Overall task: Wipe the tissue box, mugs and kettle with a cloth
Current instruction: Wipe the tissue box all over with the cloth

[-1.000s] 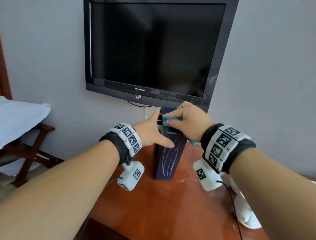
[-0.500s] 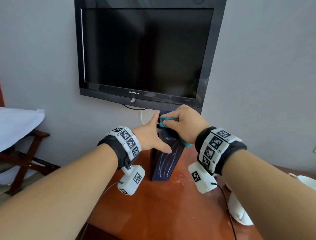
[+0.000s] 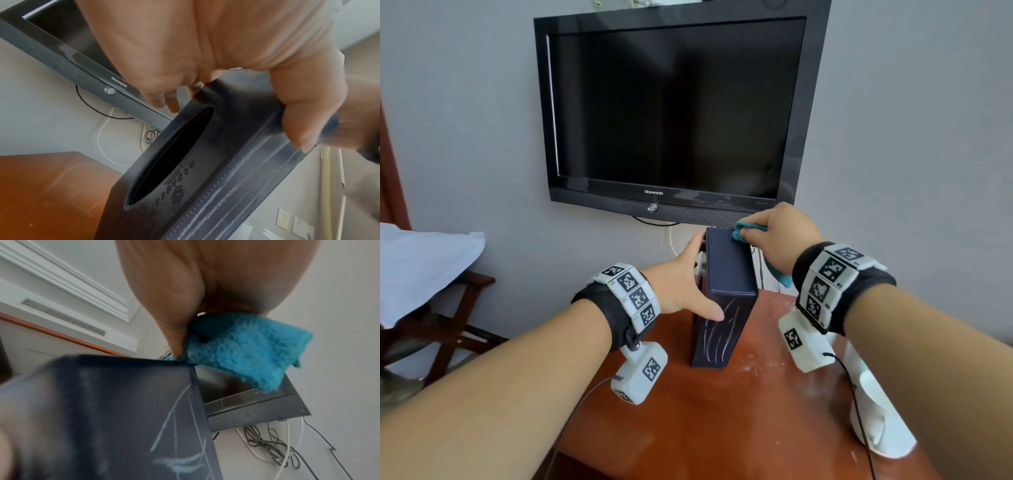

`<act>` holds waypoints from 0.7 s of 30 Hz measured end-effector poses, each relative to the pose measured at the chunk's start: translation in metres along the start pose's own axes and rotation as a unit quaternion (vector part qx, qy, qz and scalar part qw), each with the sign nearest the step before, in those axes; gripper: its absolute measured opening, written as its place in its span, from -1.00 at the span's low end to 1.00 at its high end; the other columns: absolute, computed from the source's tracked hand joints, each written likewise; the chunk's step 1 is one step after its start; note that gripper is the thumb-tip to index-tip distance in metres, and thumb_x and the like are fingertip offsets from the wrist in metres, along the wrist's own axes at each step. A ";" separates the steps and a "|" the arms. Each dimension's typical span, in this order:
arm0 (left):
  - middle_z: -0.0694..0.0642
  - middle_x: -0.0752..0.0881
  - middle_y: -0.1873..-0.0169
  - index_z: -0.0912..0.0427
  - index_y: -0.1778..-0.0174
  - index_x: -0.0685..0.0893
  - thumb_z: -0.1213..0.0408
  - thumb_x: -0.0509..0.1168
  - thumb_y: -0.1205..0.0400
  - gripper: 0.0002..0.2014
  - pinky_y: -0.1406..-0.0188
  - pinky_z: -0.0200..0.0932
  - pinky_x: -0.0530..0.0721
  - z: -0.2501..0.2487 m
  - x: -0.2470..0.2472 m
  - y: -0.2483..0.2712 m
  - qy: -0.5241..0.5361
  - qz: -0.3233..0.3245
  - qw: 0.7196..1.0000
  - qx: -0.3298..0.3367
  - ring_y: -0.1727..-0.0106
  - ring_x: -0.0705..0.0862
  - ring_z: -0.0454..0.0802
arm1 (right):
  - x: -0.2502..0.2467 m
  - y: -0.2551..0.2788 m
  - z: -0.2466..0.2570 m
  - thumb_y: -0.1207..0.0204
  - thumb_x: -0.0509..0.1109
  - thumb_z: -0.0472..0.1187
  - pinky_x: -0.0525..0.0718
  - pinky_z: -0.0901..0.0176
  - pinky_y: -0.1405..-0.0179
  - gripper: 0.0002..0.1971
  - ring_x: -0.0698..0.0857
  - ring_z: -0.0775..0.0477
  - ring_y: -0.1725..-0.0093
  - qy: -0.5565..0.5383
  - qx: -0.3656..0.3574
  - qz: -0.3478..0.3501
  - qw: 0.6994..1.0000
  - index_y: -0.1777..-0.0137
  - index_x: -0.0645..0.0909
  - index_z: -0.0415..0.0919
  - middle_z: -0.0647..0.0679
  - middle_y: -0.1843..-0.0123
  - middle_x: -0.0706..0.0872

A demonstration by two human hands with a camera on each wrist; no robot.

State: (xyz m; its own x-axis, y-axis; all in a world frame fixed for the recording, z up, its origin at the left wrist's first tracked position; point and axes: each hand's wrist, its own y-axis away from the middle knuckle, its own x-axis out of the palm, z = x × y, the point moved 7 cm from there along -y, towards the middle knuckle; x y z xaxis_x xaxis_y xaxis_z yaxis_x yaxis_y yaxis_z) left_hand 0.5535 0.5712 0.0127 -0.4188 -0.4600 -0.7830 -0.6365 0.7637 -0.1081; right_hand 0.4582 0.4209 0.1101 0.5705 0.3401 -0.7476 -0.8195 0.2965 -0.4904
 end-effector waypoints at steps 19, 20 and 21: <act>-0.09 0.36 -0.73 -0.36 -0.78 -0.03 -0.48 0.70 -0.01 0.48 -0.51 0.07 0.61 0.013 -0.004 -0.027 0.088 -0.127 0.988 -0.019 -0.64 0.48 0.02 | 0.021 0.049 -0.038 -0.71 0.43 -0.09 0.63 0.22 0.18 -0.86 0.70 0.05 0.19 -0.194 0.048 -0.002 0.980 -0.07 0.83 0.09 0.06 0.17 0.81; -0.11 0.40 -0.70 -0.41 -0.75 0.03 -0.54 0.68 0.07 0.48 -0.49 0.12 0.66 0.015 -0.005 -0.027 0.091 -0.136 0.986 -0.021 -0.60 0.52 0.00 | 0.021 0.050 -0.040 -0.71 0.43 -0.11 0.63 0.23 0.17 -0.87 0.69 0.05 0.19 -0.210 0.052 -0.008 0.976 -0.05 0.83 0.08 0.05 0.18 0.81; -0.12 0.43 -0.68 -0.43 -0.73 0.07 -0.56 0.67 0.12 0.47 -0.45 0.15 0.70 0.018 -0.005 -0.029 0.089 -0.144 0.985 -0.025 -0.57 0.55 -0.01 | 0.021 0.050 -0.042 -0.71 0.43 -0.11 0.63 0.25 0.19 -0.87 0.68 0.06 0.21 -0.220 0.056 -0.013 0.974 -0.02 0.83 0.05 0.03 0.19 0.81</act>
State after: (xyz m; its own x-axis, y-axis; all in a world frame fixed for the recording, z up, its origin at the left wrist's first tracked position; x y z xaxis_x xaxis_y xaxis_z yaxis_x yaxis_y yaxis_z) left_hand 0.5856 0.5594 0.0088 -0.3211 -0.7296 -0.6038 -0.7749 0.5689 -0.2753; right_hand 0.4268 0.4060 0.0509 0.5789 0.6736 -0.4595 -0.8078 0.3970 -0.4358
